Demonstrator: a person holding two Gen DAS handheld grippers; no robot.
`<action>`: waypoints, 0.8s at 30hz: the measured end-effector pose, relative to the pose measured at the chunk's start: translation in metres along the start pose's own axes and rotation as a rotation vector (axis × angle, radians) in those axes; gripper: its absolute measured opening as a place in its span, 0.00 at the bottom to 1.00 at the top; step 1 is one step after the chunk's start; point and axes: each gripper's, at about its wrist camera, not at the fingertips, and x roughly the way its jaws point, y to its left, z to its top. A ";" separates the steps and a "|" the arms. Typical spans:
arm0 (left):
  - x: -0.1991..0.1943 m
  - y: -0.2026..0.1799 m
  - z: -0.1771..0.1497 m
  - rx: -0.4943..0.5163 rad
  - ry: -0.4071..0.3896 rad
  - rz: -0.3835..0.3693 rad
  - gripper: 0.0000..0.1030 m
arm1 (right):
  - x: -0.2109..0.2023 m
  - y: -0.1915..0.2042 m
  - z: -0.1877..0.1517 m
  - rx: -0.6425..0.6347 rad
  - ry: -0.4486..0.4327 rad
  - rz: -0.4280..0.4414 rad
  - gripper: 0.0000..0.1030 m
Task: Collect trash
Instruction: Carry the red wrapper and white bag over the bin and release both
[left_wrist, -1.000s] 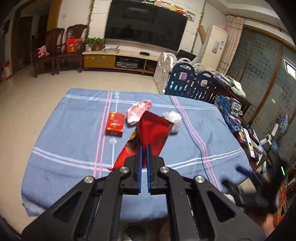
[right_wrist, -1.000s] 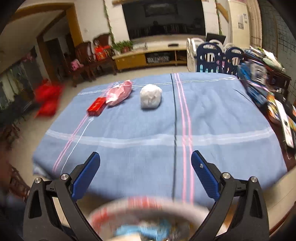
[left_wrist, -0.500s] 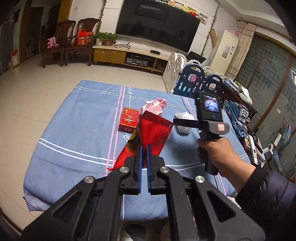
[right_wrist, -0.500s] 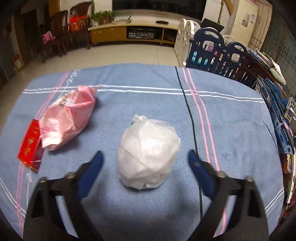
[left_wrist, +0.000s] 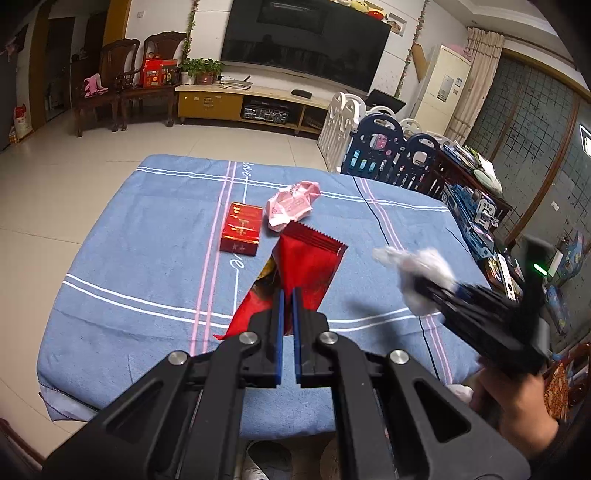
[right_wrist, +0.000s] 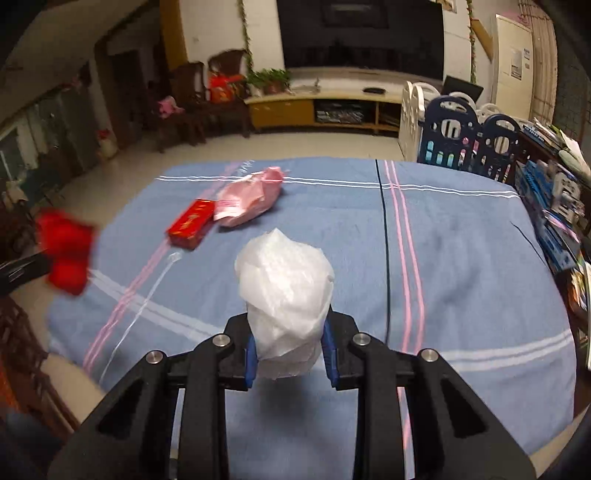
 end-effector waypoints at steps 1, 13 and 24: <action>0.000 -0.004 -0.003 0.010 0.006 -0.001 0.05 | -0.023 0.003 -0.015 -0.007 -0.015 0.010 0.28; -0.003 -0.055 -0.046 0.185 0.056 -0.067 0.05 | -0.144 -0.030 -0.137 0.197 -0.135 0.007 0.28; -0.030 -0.146 -0.153 0.429 0.196 -0.302 0.21 | -0.200 -0.010 -0.170 0.192 -0.215 0.005 0.75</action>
